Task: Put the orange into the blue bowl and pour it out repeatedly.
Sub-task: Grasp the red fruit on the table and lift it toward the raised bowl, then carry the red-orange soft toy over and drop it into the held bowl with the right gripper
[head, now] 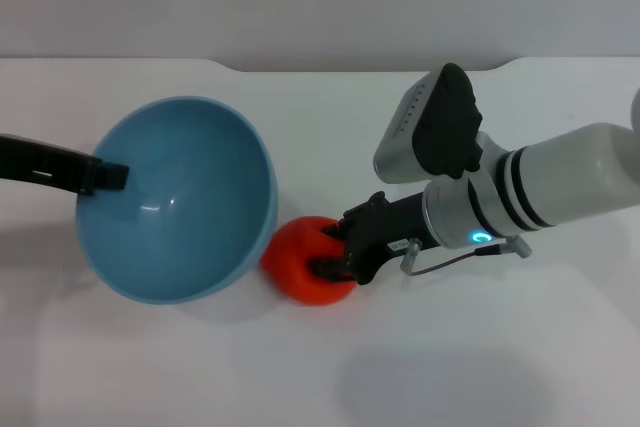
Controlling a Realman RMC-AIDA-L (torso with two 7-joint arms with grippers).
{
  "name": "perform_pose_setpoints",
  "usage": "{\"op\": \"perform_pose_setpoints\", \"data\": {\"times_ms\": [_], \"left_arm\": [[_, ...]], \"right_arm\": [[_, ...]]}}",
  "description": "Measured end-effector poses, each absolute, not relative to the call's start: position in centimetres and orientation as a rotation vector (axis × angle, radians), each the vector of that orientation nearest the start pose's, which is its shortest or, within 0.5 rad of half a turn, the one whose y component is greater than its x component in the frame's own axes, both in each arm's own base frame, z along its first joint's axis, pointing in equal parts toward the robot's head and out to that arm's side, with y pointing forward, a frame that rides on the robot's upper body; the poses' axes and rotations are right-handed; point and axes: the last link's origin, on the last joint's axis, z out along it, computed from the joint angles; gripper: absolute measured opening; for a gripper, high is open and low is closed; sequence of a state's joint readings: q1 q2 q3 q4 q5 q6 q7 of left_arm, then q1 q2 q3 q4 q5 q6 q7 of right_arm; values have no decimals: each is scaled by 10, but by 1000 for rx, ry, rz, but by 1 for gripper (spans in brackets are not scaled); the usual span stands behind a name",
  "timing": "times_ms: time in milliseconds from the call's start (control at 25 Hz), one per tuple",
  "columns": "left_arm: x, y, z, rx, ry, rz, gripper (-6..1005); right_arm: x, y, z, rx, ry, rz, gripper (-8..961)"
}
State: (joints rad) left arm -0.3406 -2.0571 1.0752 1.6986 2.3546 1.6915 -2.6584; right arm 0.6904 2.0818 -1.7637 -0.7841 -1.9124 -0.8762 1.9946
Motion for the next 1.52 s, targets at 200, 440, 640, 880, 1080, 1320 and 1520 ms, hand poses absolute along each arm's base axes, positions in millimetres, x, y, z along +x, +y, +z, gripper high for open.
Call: {"op": "perform_pose_setpoints", "data": {"times_ms": [200,440,640,880,1080,1320,1520], "left_arm": [[-200,315,87,-2394,-1224,15,0],[-198,317,76,-2429,-1230,38,-1],[-195,319,69,-2451,-1217,50,-1],[-192,325,42,-2526,-1232,111,-2],[-187,329,12,-2597,-1225,206,-2],[-168,342,-37,-2639,-1156,461,-1],[-148,348,-45,-2656,-1087,475,-1]], "right_arm": [[176,357,-115,-2852,524,28,330],[176,357,-93,-2778,533,150,205],[178,354,-59,-2716,479,259,107],[174,351,7,-2635,447,430,40],[149,333,50,-2688,258,668,29],[127,308,44,-2862,46,678,41],[133,303,15,-2965,28,498,52]]}}
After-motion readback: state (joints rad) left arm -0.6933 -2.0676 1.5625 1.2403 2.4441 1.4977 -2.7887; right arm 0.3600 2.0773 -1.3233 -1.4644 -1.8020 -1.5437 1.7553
